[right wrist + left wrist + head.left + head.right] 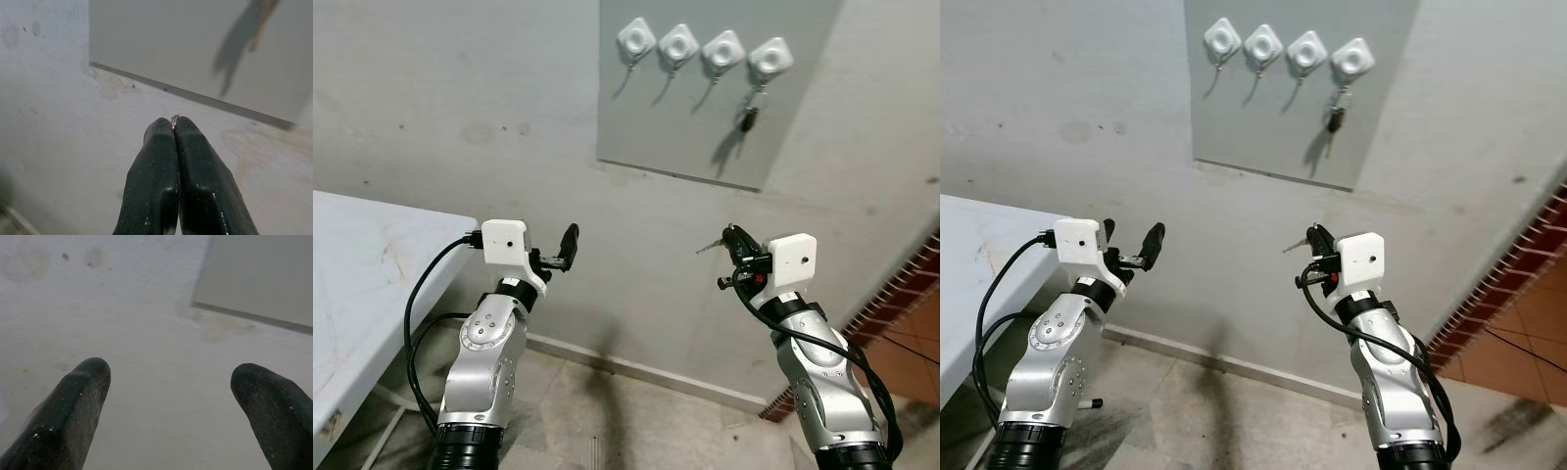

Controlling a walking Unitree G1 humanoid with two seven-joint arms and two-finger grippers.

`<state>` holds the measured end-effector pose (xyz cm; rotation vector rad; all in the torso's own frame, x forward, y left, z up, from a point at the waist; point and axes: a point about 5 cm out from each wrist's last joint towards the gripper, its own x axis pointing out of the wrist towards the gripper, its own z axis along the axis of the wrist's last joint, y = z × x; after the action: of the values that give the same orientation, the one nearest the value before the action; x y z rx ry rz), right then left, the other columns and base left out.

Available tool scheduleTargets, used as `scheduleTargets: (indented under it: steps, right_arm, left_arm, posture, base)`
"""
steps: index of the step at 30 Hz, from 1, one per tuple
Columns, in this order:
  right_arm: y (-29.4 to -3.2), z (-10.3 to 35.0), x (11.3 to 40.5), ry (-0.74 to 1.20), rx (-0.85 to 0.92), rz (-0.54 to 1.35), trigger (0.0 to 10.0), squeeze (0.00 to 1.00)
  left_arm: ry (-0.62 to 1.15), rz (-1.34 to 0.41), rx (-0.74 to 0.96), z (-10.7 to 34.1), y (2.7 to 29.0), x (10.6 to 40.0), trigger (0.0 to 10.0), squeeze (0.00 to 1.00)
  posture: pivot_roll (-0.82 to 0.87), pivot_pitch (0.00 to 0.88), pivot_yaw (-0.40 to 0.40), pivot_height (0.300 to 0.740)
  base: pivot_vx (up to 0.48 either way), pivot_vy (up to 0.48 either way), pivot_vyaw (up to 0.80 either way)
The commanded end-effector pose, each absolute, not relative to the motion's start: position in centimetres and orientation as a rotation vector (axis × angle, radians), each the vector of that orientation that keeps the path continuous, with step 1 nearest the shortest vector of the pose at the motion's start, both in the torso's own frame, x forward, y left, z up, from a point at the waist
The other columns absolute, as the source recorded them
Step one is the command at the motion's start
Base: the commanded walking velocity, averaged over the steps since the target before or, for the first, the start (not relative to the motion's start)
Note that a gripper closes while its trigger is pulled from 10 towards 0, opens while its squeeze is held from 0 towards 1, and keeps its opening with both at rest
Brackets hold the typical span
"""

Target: Hang keys on a hook

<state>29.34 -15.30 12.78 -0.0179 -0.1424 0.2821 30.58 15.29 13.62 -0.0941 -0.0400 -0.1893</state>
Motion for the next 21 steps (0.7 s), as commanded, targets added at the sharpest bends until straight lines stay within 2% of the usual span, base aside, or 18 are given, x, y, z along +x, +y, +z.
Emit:
scheduleTargets:
  steps: [1,9,21]
  right_arm:
    - [-15.45,13.41,29.37,-0.165,-0.017,0.271,10.0,0.00]
    - [-15.45,13.40,29.32,-0.165,-0.019,0.274,10.0,0.00]
    - [-15.23,13.34,29.24,-0.157,-0.015,0.292,10.0,0.00]
  left_arm:
    - [-0.044,-0.193,-0.090,13.93,15.22,30.84,10.0,0.00]
    - [-0.043,-0.182,-0.087,13.92,15.28,30.80,10.0,0.00]
    - [-0.062,-0.187,-0.077,14.19,14.95,30.75,10.0,0.00]
  posture:
    - [-0.03,0.000,-0.065,0.740]
    - [-0.03,0.000,-0.067,0.740]
    - [-0.03,0.000,-0.069,0.740]
  base:
    - [0.416,0.000,0.00]
    - [0.346,0.000,0.00]
    - [0.000,0.000,0.00]
